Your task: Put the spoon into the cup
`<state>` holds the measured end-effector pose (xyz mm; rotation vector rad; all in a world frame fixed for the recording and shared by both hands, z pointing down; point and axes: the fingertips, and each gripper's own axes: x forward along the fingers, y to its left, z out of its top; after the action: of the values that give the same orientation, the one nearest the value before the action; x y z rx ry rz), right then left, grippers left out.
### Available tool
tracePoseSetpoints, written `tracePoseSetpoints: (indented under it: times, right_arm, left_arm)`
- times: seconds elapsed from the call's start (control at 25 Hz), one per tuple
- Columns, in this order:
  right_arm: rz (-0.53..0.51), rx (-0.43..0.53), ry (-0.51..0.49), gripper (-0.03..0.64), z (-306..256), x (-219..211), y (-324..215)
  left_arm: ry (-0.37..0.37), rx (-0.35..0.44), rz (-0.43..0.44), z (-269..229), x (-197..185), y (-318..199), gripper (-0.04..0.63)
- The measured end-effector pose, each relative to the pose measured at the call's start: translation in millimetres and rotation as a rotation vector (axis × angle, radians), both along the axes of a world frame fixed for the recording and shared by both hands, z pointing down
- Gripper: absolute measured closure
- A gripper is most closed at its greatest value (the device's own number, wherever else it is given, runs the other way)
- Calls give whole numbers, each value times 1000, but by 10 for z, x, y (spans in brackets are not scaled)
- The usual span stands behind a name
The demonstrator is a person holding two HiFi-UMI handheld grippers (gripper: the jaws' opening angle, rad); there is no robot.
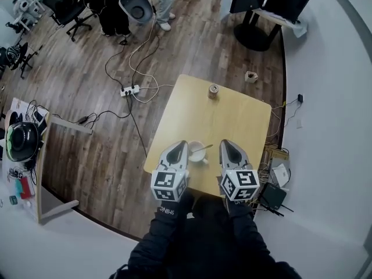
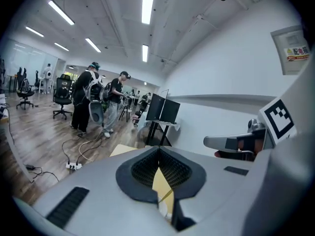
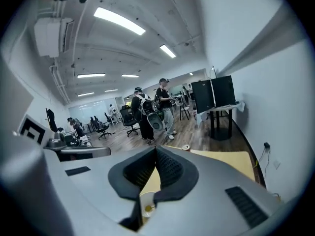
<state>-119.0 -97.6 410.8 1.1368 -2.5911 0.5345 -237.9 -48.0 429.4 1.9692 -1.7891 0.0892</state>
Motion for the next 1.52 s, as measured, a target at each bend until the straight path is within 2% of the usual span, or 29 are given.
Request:
tracePoseSetpoints:
  times: [0.16,0.36,0.72,1.16,1.52]
  right_arm:
    - [-40,107,38,595,-448,-34,130]
    - [-57,197,37,595,-891,-41,230]
    - [-89,278,1,595,-1259,-88,363]
    - [-132,309,-18,595,-1358,-268,444]
    - [-116,322,-10,595,-1378,-281,481]
  left_arm:
    - [-23,78,28,-402,121,-22,561]
    - [-45,151,48,-813,233,18,562]
    - [-91,237,58,-1225,350,85,562]
    - [-125,254,56,-1305,272,142,563]
    - [-131,259,88,-1294,285,146,563]
